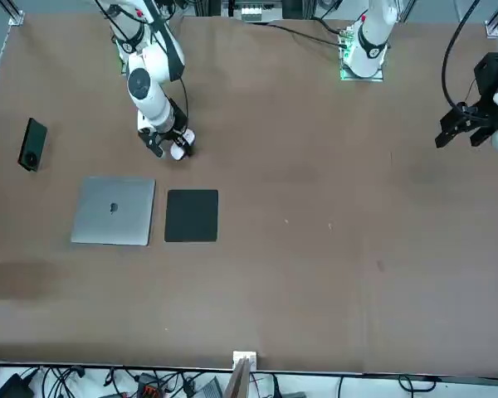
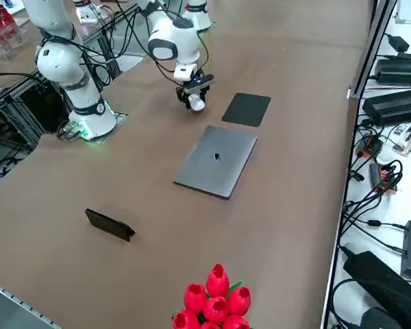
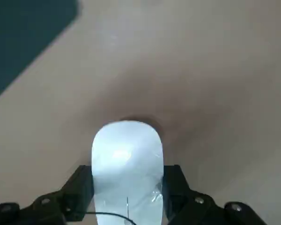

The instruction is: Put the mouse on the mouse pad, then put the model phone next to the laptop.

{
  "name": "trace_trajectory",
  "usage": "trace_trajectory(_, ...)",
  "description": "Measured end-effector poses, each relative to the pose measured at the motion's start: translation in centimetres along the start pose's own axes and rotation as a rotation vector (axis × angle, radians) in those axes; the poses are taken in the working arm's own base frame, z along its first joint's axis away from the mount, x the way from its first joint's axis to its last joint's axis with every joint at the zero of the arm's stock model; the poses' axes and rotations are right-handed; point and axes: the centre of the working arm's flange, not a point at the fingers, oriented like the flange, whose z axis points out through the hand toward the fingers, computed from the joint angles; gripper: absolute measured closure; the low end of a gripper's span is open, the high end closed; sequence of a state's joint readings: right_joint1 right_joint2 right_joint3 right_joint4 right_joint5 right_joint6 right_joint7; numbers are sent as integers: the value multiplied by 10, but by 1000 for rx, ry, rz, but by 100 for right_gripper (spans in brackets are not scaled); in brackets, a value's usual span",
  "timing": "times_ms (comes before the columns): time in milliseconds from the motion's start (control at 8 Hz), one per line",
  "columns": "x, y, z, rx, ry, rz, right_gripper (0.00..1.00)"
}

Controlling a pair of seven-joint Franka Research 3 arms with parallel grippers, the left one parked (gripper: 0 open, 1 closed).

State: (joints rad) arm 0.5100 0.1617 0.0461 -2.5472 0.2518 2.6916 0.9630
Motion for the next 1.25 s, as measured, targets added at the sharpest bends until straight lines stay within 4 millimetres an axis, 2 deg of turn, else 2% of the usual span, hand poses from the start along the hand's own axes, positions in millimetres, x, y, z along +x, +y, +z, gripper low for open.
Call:
trace_trajectory(125, 7, -18, -16, 5, -8, -77, 21)
trace_trajectory(250, 23, -35, -35, 13, -11, -182, 21)
trace_trajectory(500, 71, -72, -67, -4, -54, -379, 21)
trace_trajectory(750, 116, -130, -83, -73, -73, -498, 21)
trace_trajectory(875, 137, -154, -77, -99, -69, -522, 21)
trace_trajectory(1000, 154, -169, -59, -117, -66, -542, 21)
trace_trajectory(1250, 168, -181, -20, -145, -73, -588, 21)
